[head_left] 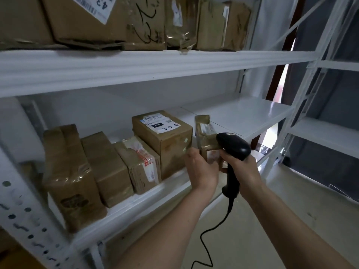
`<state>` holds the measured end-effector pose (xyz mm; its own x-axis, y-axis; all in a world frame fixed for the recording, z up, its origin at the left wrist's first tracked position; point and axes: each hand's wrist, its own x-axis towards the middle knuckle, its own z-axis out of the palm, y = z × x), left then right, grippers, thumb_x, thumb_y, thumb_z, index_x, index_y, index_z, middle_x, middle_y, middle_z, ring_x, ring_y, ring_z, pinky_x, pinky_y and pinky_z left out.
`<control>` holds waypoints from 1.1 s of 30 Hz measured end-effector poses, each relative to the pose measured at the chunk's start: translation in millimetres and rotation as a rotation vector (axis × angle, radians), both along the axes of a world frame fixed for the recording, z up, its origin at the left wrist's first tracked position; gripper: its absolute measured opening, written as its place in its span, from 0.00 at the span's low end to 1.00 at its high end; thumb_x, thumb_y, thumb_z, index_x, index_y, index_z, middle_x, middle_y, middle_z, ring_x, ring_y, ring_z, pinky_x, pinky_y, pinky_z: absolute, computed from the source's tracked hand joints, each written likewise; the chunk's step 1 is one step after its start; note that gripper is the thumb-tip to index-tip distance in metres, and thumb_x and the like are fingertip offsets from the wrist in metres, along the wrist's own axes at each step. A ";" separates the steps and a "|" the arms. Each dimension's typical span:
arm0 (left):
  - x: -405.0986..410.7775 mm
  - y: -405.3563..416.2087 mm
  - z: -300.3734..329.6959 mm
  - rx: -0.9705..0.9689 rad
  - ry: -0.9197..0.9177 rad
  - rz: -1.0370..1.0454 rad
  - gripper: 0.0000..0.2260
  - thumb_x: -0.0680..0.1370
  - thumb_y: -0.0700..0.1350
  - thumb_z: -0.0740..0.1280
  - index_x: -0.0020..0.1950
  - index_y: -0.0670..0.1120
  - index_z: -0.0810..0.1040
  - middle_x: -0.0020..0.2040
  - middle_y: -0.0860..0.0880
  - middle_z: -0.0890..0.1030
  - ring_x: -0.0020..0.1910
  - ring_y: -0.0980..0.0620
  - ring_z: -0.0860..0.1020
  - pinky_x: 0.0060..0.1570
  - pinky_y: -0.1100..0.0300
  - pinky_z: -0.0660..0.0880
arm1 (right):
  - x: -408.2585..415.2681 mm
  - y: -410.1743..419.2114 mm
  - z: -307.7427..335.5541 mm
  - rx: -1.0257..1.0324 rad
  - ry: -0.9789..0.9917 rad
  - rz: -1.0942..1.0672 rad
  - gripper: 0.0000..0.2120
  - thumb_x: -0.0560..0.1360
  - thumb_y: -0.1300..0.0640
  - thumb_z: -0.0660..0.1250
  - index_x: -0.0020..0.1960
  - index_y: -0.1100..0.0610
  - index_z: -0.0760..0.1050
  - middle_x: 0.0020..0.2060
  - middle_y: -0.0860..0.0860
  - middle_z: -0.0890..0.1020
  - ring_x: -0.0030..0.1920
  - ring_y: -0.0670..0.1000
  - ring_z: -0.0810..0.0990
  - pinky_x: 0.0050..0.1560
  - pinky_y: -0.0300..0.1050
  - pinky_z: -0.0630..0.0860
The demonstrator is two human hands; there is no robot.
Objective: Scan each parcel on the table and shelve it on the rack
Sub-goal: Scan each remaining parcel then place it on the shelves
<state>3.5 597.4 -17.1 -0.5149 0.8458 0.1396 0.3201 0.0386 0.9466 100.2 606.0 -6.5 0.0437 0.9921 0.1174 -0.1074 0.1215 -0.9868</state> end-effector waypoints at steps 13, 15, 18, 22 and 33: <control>33.0 60.2 -11.9 0.077 -0.059 0.277 0.10 0.78 0.45 0.68 0.57 0.43 0.73 0.59 0.47 0.70 0.51 0.59 0.65 0.49 0.78 0.64 | 2.6 108.7 -15.8 -0.168 0.037 0.235 0.05 0.69 0.61 0.76 0.44 0.56 0.82 0.42 0.59 0.86 0.47 0.59 0.85 0.57 0.61 0.79; 32.6 66.3 -18.0 0.070 -0.064 0.317 0.12 0.78 0.45 0.69 0.58 0.43 0.74 0.60 0.46 0.69 0.50 0.62 0.62 0.51 0.76 0.61 | -2.2 116.4 -21.3 -0.192 0.035 0.287 0.04 0.69 0.61 0.76 0.43 0.56 0.83 0.41 0.58 0.86 0.47 0.60 0.85 0.57 0.61 0.79; 32.2 70.1 -24.3 0.060 -0.060 0.371 0.14 0.78 0.46 0.69 0.61 0.43 0.74 0.61 0.48 0.66 0.57 0.60 0.64 0.57 0.74 0.60 | -7.9 124.3 -28.1 -0.233 0.034 0.358 0.07 0.68 0.60 0.76 0.46 0.57 0.83 0.42 0.58 0.86 0.47 0.58 0.85 0.54 0.57 0.81; 34.2 69.4 -34.9 -0.042 0.041 0.408 0.21 0.77 0.44 0.69 0.69 0.45 0.70 0.65 0.48 0.62 0.69 0.52 0.61 0.62 0.71 0.54 | -13.3 128.6 -36.0 -0.286 0.062 0.379 0.08 0.70 0.60 0.75 0.48 0.57 0.82 0.39 0.55 0.86 0.43 0.54 0.86 0.43 0.46 0.80; 26.5 54.0 -40.4 0.084 0.012 0.480 0.17 0.76 0.35 0.66 0.55 0.56 0.71 0.50 0.64 0.66 0.55 0.58 0.72 0.55 0.72 0.67 | 1.1 123.4 -32.4 -0.205 -0.007 0.365 0.06 0.69 0.58 0.76 0.43 0.53 0.80 0.35 0.50 0.83 0.40 0.49 0.82 0.45 0.44 0.77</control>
